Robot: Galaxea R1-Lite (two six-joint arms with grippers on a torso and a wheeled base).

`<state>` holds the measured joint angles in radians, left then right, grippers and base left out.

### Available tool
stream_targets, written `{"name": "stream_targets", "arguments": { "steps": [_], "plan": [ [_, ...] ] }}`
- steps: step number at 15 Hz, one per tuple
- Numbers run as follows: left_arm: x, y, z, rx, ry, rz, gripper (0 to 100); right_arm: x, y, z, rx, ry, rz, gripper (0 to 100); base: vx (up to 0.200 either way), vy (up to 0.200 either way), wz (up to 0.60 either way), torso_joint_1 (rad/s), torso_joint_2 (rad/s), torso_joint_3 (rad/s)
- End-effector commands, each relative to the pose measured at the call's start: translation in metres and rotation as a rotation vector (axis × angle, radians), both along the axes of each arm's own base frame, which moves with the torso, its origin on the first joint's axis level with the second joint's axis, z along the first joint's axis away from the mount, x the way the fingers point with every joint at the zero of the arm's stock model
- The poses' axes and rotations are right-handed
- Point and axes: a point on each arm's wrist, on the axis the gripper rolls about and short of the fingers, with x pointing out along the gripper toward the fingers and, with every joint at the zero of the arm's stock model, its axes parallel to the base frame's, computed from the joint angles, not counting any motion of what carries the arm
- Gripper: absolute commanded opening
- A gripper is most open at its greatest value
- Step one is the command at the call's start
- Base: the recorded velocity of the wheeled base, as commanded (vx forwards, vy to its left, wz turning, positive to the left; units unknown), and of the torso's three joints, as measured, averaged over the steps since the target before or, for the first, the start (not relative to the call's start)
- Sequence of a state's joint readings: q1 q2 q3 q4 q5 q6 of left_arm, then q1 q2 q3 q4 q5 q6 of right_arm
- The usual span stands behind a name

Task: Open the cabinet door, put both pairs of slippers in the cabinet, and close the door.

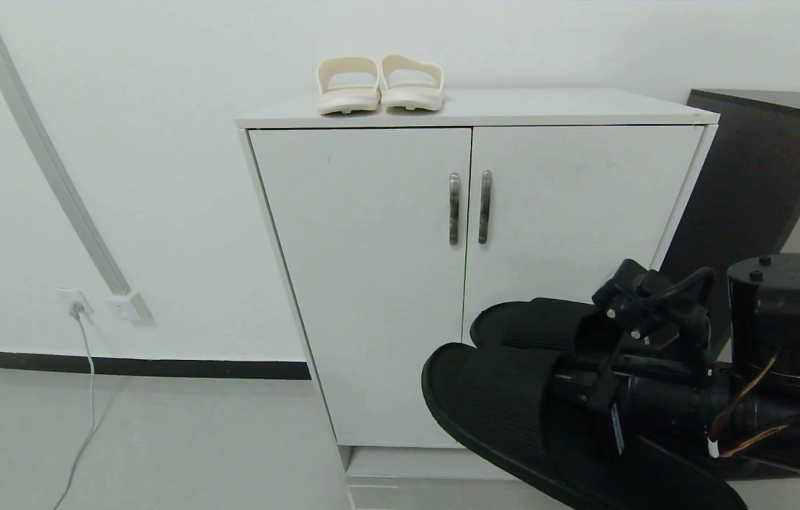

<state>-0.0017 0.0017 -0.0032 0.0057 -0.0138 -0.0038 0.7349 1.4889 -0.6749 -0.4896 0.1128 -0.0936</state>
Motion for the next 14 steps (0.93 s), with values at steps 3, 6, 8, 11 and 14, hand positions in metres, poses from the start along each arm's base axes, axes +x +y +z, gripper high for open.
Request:
{"name": "stream_targets", "arguments": {
  "steps": [3,6,8,11,14],
  "plan": [
    [0.000,0.000,0.001,0.013,-0.003,0.000,100,-0.001,0.000,-0.001,-0.004,0.003,0.003,0,0.000,0.000,0.00,0.000,0.00,0.000],
    [0.000,0.000,0.039,0.001,-0.027,-0.006,100,-0.002,-0.001,-0.003,-0.005,0.005,0.004,0,0.000,0.000,0.00,-0.004,0.13,0.111],
    [0.015,-0.002,0.061,0.005,0.057,-0.074,100,-0.001,-0.001,-0.004,-0.004,-0.015,0.005,0,0.000,0.000,0.00,-0.001,0.04,0.018],
    [0.052,-0.006,0.071,-0.033,0.194,-0.271,100,-0.002,-0.002,-0.005,0.001,-0.032,0.004,0,0.000,0.000,0.00,0.000,0.00,0.000],
    [0.084,-0.011,0.088,-0.036,0.195,-0.414,100,-0.002,-0.002,-0.006,0.000,-0.029,0.005,0,0.000,0.000,0.00,0.000,0.00,0.000]
  ]
}}
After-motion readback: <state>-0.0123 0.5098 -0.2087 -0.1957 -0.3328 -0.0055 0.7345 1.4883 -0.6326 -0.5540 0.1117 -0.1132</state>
